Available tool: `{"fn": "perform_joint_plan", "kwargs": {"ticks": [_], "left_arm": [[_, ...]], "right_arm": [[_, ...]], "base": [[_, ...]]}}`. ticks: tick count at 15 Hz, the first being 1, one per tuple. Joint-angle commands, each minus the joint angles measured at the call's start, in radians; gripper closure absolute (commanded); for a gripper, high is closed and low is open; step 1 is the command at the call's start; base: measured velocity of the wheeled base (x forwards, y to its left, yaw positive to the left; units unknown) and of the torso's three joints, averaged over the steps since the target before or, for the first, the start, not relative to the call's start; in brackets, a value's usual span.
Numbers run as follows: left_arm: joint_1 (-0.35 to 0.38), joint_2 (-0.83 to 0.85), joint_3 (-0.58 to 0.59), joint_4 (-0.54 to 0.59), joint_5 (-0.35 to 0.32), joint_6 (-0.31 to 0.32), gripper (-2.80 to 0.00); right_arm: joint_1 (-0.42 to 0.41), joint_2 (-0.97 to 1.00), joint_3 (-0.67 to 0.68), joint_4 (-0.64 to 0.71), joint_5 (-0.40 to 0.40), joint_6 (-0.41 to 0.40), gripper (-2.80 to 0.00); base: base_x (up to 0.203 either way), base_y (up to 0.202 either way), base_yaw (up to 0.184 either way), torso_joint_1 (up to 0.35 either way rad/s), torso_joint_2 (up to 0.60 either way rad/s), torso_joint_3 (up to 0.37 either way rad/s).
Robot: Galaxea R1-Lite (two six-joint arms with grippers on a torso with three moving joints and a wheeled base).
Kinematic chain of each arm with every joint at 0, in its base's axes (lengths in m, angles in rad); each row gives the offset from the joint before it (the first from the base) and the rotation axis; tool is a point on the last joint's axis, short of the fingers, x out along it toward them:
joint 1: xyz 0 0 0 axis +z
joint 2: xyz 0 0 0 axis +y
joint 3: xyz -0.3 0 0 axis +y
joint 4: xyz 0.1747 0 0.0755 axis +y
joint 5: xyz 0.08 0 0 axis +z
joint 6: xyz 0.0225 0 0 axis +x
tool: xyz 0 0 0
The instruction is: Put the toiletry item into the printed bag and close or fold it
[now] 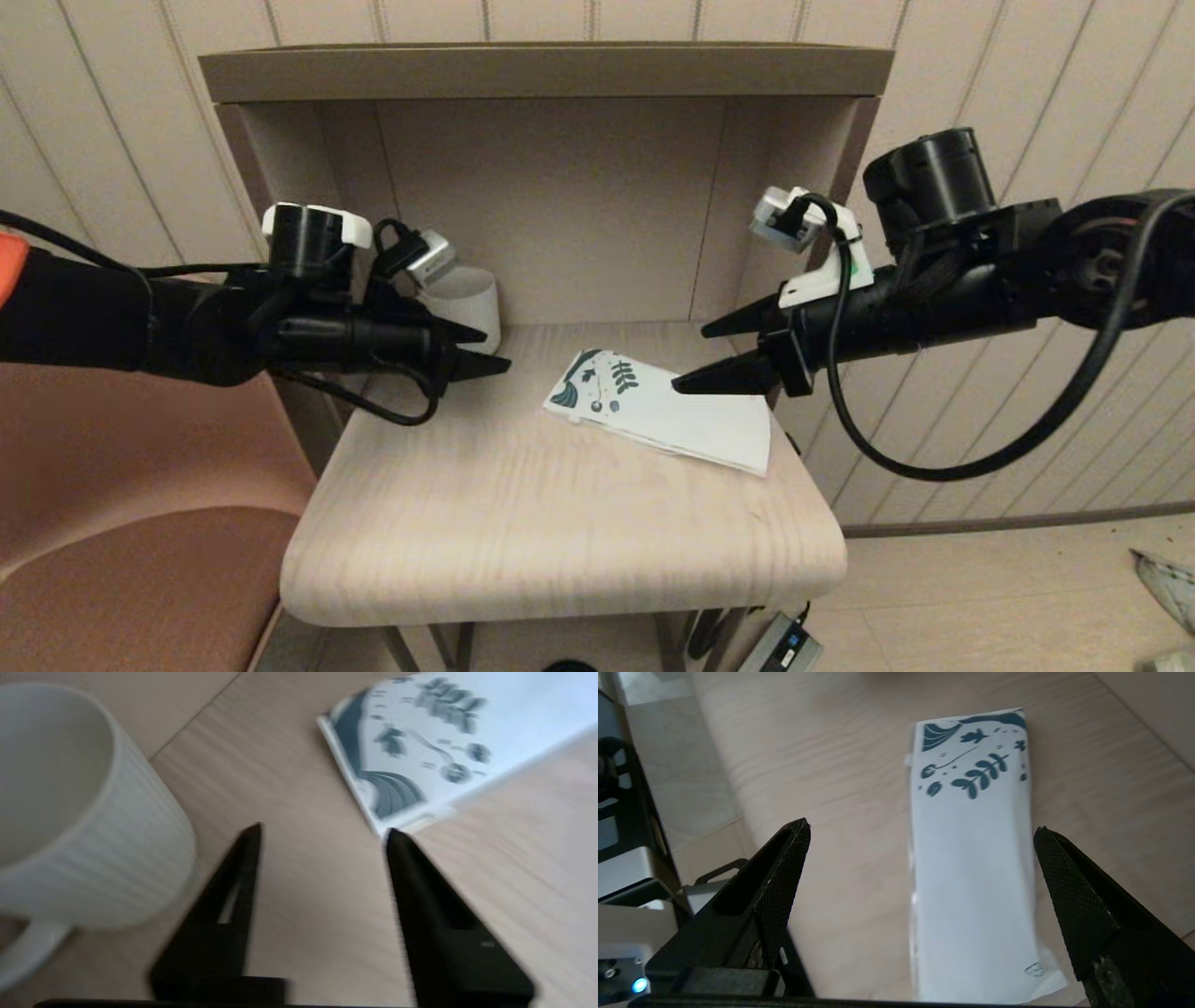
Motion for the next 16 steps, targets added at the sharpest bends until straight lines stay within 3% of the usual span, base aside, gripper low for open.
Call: {"fn": "perform_joint_plan", "kwargs": {"ticks": [1,6,11,13,16], "left_arm": [[-0.003,-0.070,0.057,-0.022,-0.004,-0.001,0.00],[-0.105,-0.201,0.199,-0.024,-0.005,-0.011,0.00],[-0.202,-0.496,0.450,-0.025,0.010,-0.044,0.00],[-0.208,-0.657,0.518,-0.022,0.073,-0.097,0.00],[-0.207,-0.950,0.614,0.011,0.260,-0.168,0.00]], "right_arm": [[0.005,-0.027,0.013,0.003,0.004,-0.001,-2.80],[-0.003,-0.093,0.097,0.002,0.004,0.000,-2.80],[-0.020,-0.242,0.233,0.002,0.005,0.006,-2.80],[-0.065,-0.345,0.301,0.003,0.004,0.032,-2.80],[-0.187,-0.545,0.403,0.005,-0.074,0.114,-2.80]], "base": [[0.000,0.000,0.000,0.000,0.00,0.000],[0.000,0.000,0.000,0.000,0.00,0.000],[0.000,0.000,0.000,0.000,0.00,0.000],[0.000,0.000,0.000,0.000,0.00,0.000],[0.000,0.000,0.000,0.000,0.00,0.000]]}}
